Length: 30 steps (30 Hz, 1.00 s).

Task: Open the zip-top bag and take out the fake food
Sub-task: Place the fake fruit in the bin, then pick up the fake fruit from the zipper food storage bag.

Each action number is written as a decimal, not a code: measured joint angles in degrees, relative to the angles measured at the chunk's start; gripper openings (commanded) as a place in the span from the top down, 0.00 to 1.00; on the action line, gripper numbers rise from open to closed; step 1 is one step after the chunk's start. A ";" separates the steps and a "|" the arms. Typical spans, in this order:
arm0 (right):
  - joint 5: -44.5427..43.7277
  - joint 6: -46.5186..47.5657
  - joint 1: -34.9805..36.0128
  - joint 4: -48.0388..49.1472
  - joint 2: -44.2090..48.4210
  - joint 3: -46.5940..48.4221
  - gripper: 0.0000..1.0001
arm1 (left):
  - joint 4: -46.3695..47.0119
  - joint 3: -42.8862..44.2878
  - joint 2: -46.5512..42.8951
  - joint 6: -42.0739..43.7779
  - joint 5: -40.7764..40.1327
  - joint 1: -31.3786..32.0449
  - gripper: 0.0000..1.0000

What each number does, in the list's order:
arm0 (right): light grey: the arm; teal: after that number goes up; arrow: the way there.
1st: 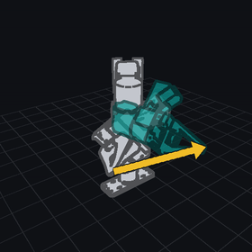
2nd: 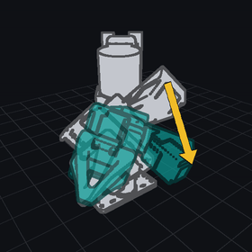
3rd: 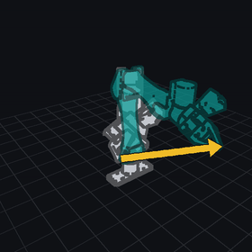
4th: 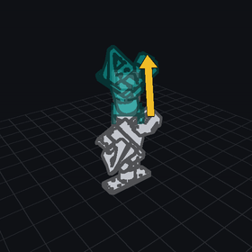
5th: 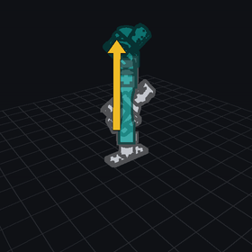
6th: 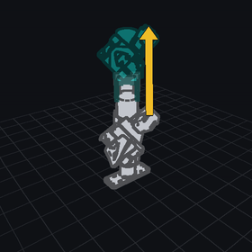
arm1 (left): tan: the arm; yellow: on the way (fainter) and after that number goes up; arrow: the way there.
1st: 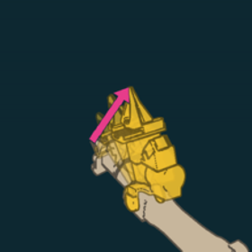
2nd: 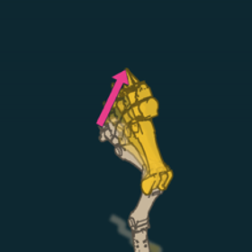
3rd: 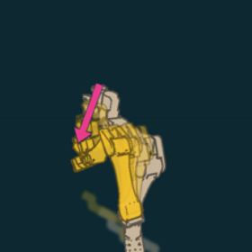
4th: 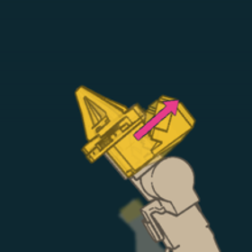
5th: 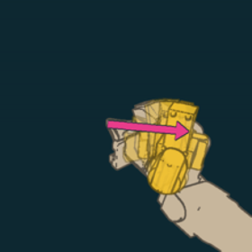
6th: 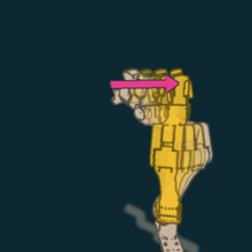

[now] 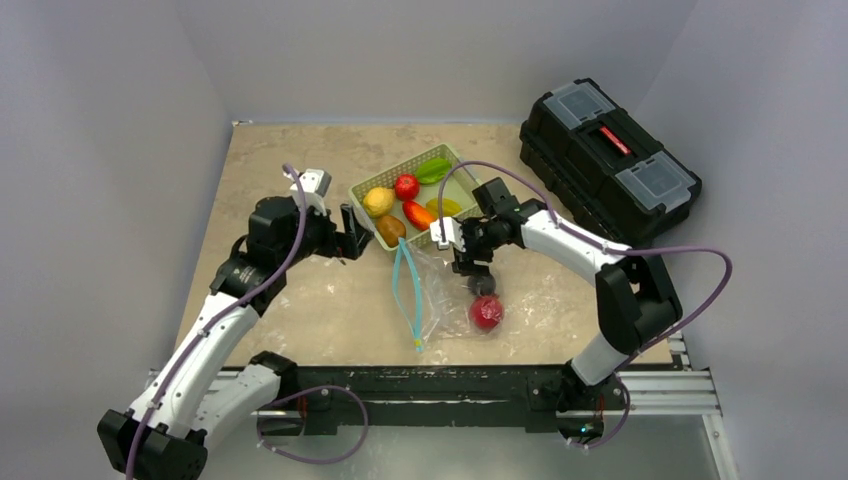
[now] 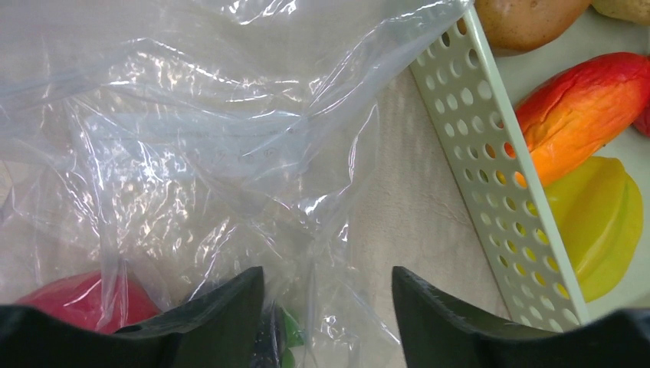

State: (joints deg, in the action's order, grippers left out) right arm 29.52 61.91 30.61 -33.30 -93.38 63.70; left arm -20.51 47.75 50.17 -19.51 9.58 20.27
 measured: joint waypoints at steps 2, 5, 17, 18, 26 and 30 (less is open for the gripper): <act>0.07 -0.02 -0.17 -0.11 0.96 -0.02 0.23 | -2.56 0.81 -0.48 0.02 1.84 0.00 0.00; 0.37 -0.15 -0.55 -0.33 3.50 -0.02 0.19 | -6.51 2.38 -1.22 0.39 4.13 0.00 0.00; 1.97 0.22 -0.79 -4.61 11.96 -0.02 0.12 | -13.66 -2.10 -11.32 4.04 6.49 0.00 0.00; 2.23 0.20 -0.79 -4.81 12.28 -0.02 0.12 | -14.01 -2.51 -11.80 4.13 6.47 0.00 0.00; 5.81 0.11 -0.79 -5.22 13.57 -0.59 0.01 | -15.30 -4.07 -13.70 4.33 6.47 0.00 0.00; 7.41 0.26 -0.81 -5.29 13.64 -1.44 0.01 | -15.30 -4.13 -13.77 4.33 6.47 0.00 0.00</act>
State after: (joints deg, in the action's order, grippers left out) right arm 36.93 62.17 29.80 -38.59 -79.75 62.26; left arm -35.81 43.62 36.40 -15.18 16.05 20.27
